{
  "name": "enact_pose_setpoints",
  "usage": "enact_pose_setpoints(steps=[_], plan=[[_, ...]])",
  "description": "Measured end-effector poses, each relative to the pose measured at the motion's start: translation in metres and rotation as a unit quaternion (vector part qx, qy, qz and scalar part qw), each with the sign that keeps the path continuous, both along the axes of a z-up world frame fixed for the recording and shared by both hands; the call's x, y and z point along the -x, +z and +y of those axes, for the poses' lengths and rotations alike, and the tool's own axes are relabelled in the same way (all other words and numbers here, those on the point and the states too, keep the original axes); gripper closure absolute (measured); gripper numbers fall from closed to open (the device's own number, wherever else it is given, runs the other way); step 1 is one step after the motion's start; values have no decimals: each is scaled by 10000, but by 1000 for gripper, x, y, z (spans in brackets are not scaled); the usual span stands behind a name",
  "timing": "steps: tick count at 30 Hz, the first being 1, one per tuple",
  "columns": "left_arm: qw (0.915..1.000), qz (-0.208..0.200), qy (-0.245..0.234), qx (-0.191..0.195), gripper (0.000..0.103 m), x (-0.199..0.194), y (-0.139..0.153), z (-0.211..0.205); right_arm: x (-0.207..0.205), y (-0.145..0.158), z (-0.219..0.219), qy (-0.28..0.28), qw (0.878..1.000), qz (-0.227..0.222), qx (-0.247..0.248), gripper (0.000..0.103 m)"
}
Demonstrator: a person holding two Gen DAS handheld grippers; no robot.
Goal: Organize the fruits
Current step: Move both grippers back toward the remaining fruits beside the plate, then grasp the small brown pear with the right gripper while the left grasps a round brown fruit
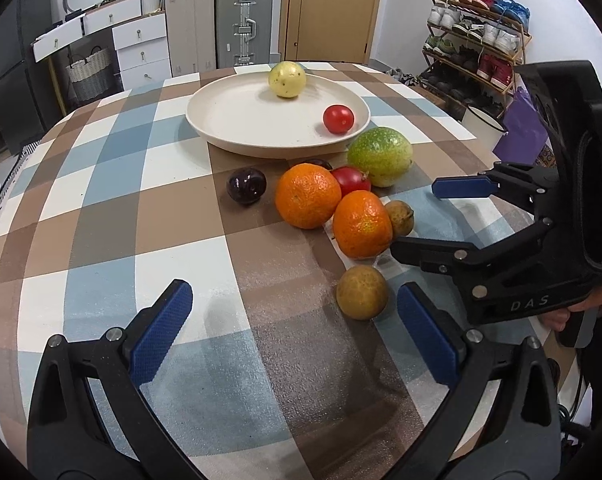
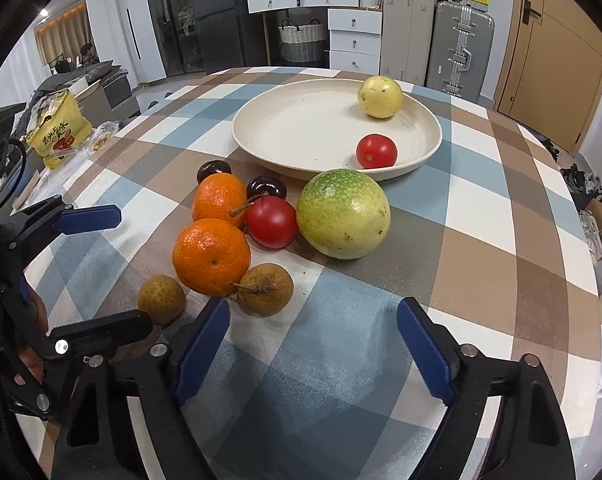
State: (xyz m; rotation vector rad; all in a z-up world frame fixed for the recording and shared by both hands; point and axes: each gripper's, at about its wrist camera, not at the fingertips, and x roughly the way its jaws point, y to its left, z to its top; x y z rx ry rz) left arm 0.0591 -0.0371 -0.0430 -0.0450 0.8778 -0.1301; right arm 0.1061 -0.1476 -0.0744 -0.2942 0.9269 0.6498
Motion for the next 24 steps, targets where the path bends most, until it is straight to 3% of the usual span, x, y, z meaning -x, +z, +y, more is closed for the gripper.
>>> enact_pose_setpoints(steps=[11,15,24], plan=[[9999,131,-14,1,1,-6,-6,0,1,0,6,202,9997,-97,0,34],[9998,170,-46,-21,1,-6,-8,-2,4,2,7,366,9993,-101,-33,51],[9995,267,-149,-81,2,-9,-12,-6,12,3,10,693,9975,-63,-151,68]])
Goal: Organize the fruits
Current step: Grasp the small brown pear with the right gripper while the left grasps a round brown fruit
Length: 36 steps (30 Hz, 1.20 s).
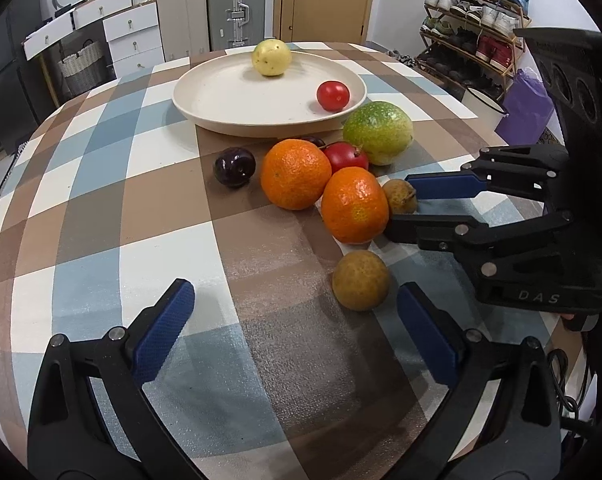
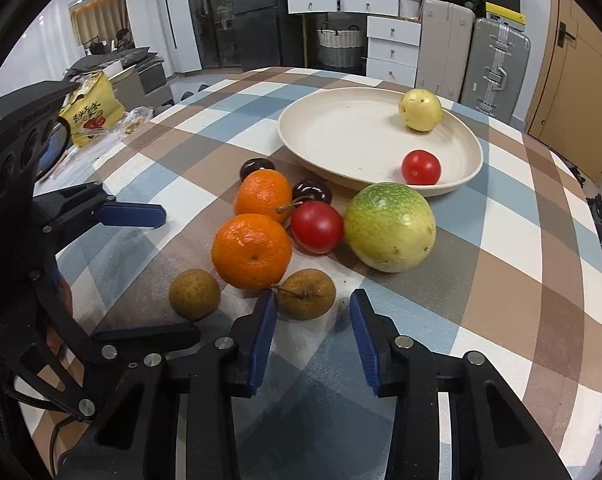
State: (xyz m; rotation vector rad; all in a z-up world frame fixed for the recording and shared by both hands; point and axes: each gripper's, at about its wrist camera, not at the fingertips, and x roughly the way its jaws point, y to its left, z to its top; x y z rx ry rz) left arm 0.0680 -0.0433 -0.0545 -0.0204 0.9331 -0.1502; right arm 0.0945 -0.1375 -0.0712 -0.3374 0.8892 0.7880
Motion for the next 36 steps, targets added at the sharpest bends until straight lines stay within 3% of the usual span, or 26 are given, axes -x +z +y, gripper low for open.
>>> enact_pose_setpoints(steps=[5,14,17,19,20,36], plan=[[10000,-24,-73,33,5,1,1,-2,0,0,0,6,10000,26,-45,70],[9997,-64,-219,122,32,4,4,-2,-3,0,1,61,10000,-5,-9,70],[9988,-95,-381,280,50,8,5,-3,0,0,1,145,9999,-40,-33,71],[9977,-85,-508,437,76,10,7,-4,1,0,1,173,9998,-68,-56,75],[9973,-77,-546,488,79,11,7,-5,2,0,1,174,9998,-60,-70,75],[9958,-576,-133,698,79,29,37,16,21,21,-16,-80,9985,-131,-518,76]])
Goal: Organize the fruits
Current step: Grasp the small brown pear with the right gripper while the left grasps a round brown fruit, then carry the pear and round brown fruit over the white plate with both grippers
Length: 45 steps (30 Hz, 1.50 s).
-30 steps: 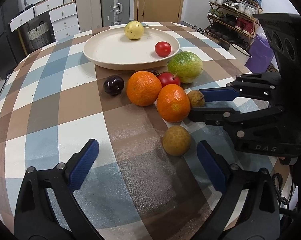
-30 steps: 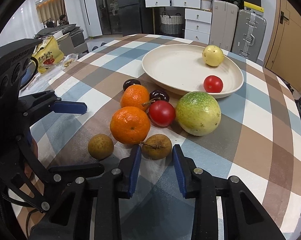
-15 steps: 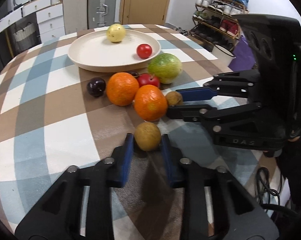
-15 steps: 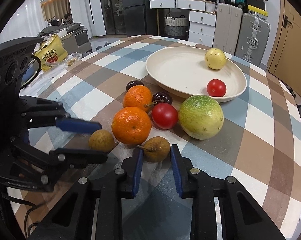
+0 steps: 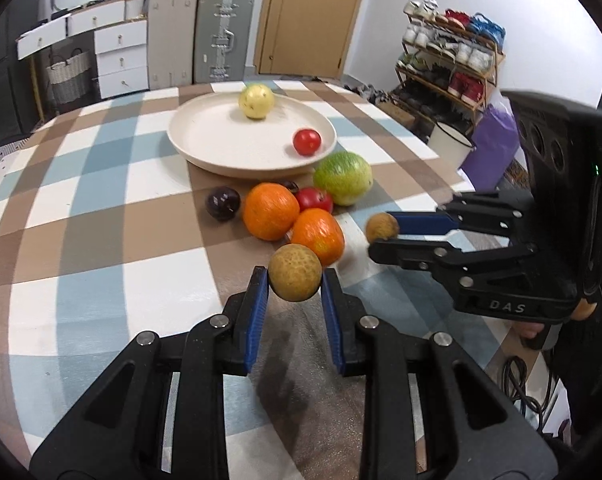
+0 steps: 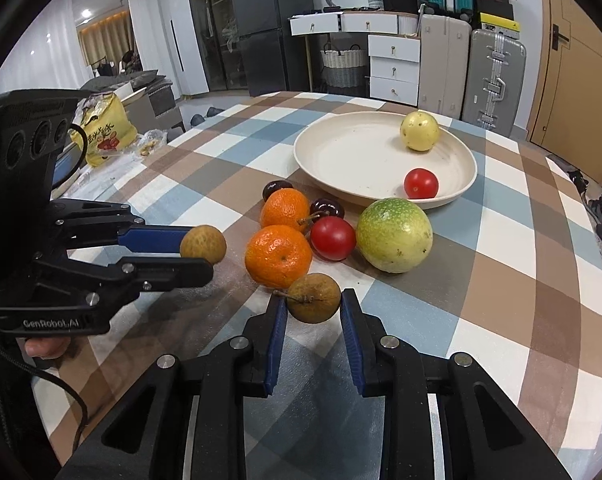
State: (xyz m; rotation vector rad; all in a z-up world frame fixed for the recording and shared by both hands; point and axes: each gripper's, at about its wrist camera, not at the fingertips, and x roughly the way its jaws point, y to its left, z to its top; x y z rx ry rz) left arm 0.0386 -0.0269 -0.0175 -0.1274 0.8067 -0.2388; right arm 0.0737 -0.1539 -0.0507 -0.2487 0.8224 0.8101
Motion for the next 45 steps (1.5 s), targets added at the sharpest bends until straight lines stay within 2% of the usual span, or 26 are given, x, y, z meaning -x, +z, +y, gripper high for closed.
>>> enact_pose_setpoints(steps=[4,13,21,25,29,45], plan=[[9998,-97,150,36,79,5,9,8,8,11,-7,-127,9998,-73,-117,76],[9992,-368,155,-52,79,21,33,10,20,35,-21,-576,9973,-221,-390,76],[9984,-466,268,-160,79,18,41,13,21,51,-26,-784,9944,-119,-701,76],[9981,-499,321,-166,79,9,45,15,17,60,-21,-756,9944,-341,-650,76],[9979,-533,354,-129,79,-4,47,18,8,62,-18,-746,9942,-381,-676,76],[9978,-504,405,-153,79,-68,40,34,-44,59,-5,-730,9941,-275,-755,76]])
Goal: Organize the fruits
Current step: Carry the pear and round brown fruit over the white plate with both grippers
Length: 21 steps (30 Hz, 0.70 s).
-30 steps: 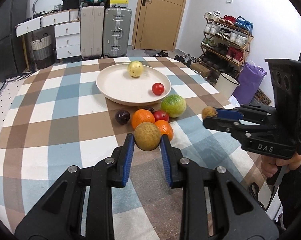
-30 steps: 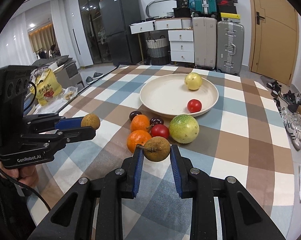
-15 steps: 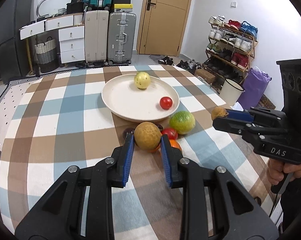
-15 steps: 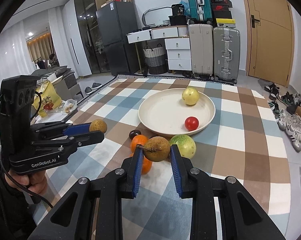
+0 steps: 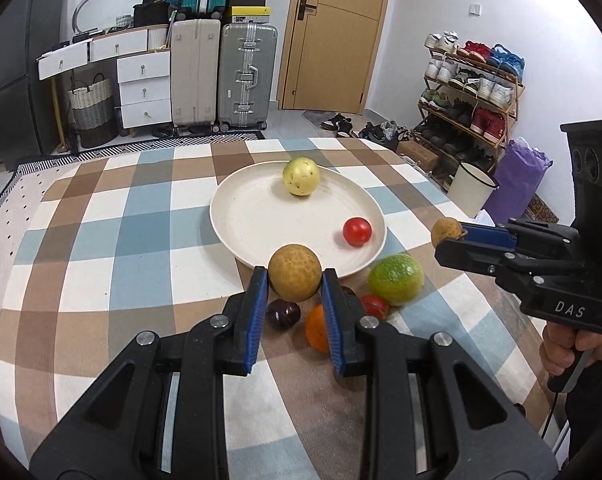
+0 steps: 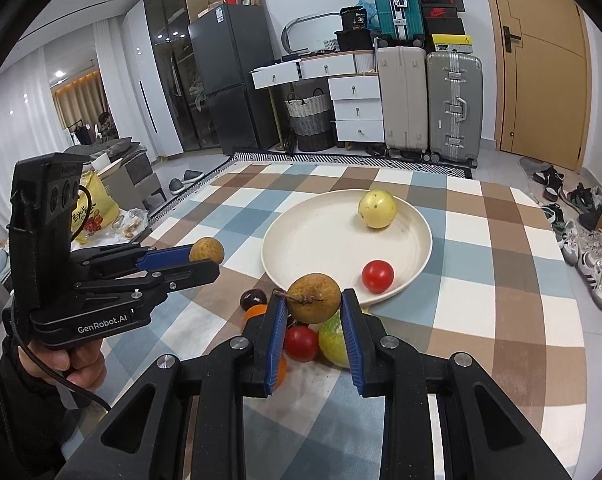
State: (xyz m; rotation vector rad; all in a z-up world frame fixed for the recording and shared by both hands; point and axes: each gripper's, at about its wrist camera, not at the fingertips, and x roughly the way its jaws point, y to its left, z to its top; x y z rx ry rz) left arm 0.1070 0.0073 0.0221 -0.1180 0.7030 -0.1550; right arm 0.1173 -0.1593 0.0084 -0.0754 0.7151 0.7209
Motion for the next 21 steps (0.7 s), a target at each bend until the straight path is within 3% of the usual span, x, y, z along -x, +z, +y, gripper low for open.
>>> enact_pose_setpoints(steps=[21], plan=[[9998,124,-114,-95,79,-58,-19,-7,-55,-22,21,-132,9995,280,56,76]])
